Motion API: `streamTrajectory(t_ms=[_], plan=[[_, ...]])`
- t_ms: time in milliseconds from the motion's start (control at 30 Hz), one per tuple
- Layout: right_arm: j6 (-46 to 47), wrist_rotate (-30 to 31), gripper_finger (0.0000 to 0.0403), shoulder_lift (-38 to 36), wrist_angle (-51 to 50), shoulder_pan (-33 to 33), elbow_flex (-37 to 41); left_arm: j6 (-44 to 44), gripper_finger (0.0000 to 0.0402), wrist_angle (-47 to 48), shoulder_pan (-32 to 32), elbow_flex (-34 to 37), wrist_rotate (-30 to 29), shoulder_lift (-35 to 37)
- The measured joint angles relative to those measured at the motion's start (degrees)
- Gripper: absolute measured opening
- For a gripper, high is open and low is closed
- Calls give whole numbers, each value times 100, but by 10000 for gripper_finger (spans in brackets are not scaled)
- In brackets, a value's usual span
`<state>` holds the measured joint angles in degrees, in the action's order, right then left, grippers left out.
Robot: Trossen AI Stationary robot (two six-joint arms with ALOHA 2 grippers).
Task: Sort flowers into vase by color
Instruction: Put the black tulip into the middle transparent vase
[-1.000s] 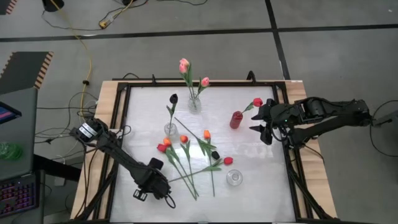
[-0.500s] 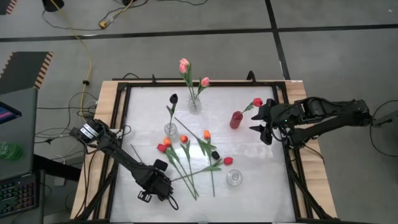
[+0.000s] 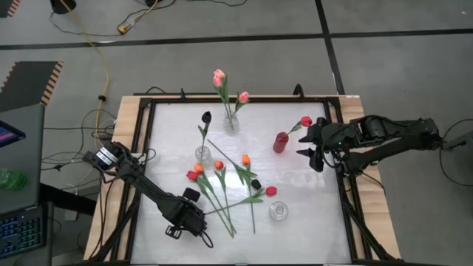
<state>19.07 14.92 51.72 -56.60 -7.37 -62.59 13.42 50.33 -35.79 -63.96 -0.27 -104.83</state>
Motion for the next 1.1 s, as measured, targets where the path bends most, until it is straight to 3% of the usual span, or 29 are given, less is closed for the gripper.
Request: streamTrajectory(t_ms=[400,600,800,1100], plan=[[0,0,230,0,1,0,0,143,2,-55,201,2,-667,229],[-1,0,230,0,0,0,0,374,1,-92,556,2,-1865,1093],[0,2,230,0,0,0,0,366,1,-446,926,2,-2546,2212],[-2,2,230,2,0,0,0,-535,0,-2225,1203,0,-3491,3480]])
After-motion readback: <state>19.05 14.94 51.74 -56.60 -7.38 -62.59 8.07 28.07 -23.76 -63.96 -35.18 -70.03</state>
